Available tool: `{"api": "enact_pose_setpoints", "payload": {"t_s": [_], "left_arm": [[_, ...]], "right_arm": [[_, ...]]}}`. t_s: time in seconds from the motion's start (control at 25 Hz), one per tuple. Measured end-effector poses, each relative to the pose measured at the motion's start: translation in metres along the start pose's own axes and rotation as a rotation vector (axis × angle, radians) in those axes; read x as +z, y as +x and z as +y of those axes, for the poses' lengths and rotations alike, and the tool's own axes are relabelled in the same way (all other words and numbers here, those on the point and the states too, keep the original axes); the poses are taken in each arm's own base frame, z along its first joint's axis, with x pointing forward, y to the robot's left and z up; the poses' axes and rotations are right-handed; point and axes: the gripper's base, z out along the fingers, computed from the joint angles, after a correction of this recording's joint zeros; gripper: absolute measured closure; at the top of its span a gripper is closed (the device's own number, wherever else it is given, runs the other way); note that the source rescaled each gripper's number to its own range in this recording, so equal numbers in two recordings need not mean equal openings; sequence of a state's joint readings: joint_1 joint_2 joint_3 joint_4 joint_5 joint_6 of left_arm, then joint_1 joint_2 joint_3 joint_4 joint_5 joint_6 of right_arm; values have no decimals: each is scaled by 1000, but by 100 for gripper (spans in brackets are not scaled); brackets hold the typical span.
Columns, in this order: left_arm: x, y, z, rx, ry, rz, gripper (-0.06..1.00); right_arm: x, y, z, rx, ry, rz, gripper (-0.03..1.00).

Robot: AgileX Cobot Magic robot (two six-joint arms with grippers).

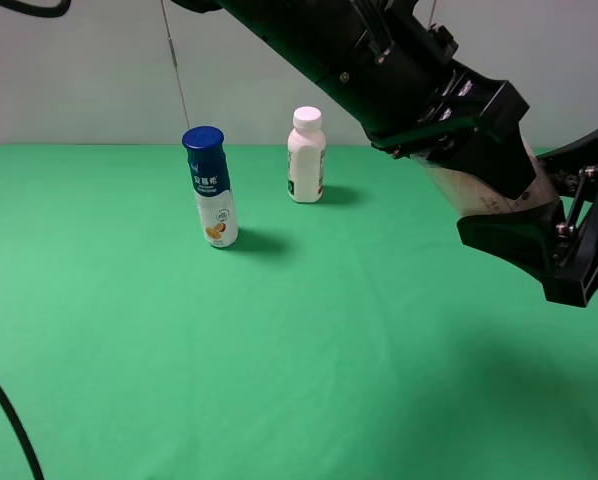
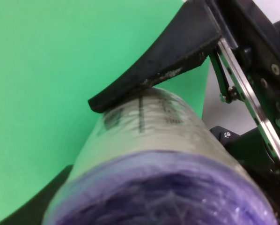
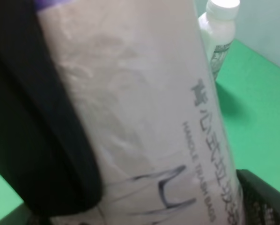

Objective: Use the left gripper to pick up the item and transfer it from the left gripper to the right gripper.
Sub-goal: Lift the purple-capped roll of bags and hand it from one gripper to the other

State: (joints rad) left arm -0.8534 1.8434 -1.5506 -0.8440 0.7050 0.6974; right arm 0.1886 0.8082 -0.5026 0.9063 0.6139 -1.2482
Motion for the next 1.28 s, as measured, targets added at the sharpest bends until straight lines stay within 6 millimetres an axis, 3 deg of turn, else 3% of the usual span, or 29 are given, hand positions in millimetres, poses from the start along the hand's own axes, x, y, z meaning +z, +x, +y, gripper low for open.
{"api": "enact_pose_setpoints", "payload": {"t_s": [0.56,0.6,0.64,0.68,0.76,0.8,0.96,1.28], "left_arm": [[1,0,-1,2,-1,-3,94],[1,0,-1,2,-1,-3,90],[1,-1,-1,0,-3,-8,70],[1,-1,0,-3,-6,-16,43],[1,-2,0,-4,-7,-22,15],[1,-2,0,-4,-9,-23,7],[1,-2,0,-4,-9,-24,-3],[-15,-3,19,-66,-35,-36,-6]], "right_arm": [[0,1,0,-11,2,6,82],[0,1,0,-13,2,7,83],[0,1,0,-20,4,12,84],[0,2,-1,-31,6,20,85],[1,2,-1,-34,5,25,88],[1,2,-1,-34,5,25,90],[1,2,-1,-33,5,26,92],[1,3,-1,-34,4,29,95]]}}
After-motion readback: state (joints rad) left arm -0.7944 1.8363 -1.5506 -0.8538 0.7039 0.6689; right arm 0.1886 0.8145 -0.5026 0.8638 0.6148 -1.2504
